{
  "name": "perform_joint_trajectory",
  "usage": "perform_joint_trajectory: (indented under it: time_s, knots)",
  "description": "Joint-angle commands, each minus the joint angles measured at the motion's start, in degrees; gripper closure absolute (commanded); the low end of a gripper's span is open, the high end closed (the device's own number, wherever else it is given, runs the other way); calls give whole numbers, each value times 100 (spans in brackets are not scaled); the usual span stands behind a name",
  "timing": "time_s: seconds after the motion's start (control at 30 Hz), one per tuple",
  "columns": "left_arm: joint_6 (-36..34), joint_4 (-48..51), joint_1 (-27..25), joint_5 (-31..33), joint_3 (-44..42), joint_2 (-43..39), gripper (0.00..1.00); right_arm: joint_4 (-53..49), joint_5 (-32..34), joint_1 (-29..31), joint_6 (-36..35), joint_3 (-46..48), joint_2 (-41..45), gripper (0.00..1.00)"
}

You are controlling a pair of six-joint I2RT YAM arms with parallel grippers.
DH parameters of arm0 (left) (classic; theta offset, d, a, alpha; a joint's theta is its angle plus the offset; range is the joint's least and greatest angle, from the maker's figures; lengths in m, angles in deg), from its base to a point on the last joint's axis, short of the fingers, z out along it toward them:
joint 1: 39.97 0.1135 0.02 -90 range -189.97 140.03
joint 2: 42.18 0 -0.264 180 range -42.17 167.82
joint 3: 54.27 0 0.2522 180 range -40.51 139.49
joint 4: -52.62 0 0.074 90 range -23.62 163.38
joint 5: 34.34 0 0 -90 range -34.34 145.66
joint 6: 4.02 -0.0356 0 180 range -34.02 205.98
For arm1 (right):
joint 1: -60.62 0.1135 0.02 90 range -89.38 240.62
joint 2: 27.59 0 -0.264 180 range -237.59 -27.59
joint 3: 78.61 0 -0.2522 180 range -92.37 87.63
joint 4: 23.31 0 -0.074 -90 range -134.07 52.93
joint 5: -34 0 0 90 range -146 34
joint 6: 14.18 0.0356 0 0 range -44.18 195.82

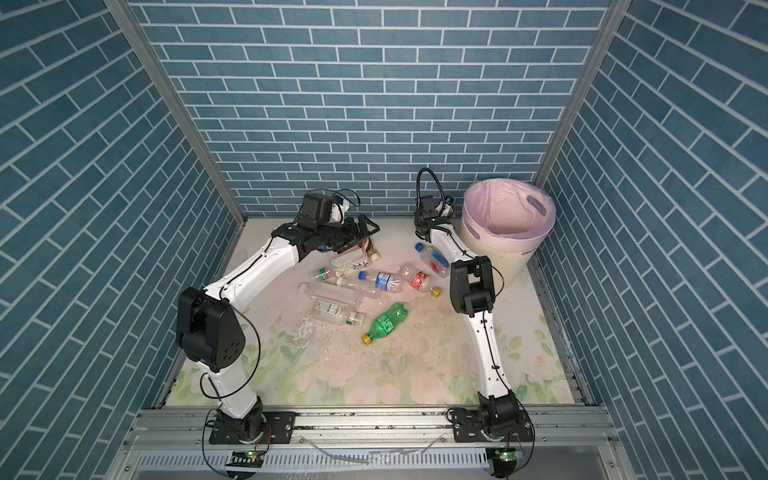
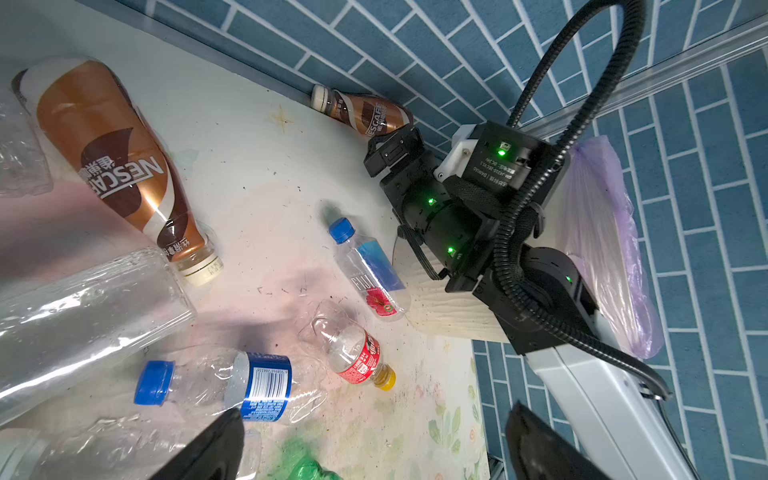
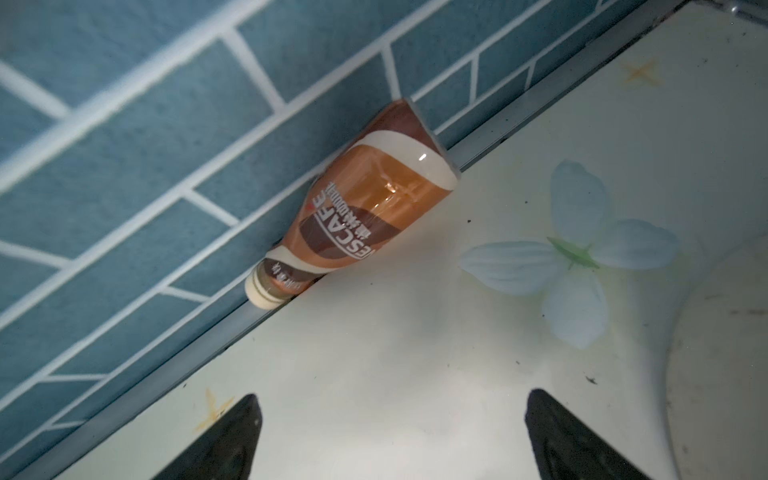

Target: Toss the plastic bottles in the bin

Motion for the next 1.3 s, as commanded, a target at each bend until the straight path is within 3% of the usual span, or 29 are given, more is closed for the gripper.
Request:
perform_joint_trajectory:
  time_s: [0.0, 0.33, 0.67, 1.27]
  knots:
    - [-99, 36, 38, -116, -44, 111, 1, 568, 101, -44, 704, -96, -137, 1]
    - [-305, 363, 178, -328, 210, 303, 1, 921, 52, -275, 1431, -356, -609, 1]
    - [-446, 565, 348, -457, 328, 369, 1, 1877, 327, -354, 1583, -56, -703, 1]
    - [-367, 675, 472, -899, 527, 788, 1, 2080, 556, -637, 2144, -935, -1606, 1]
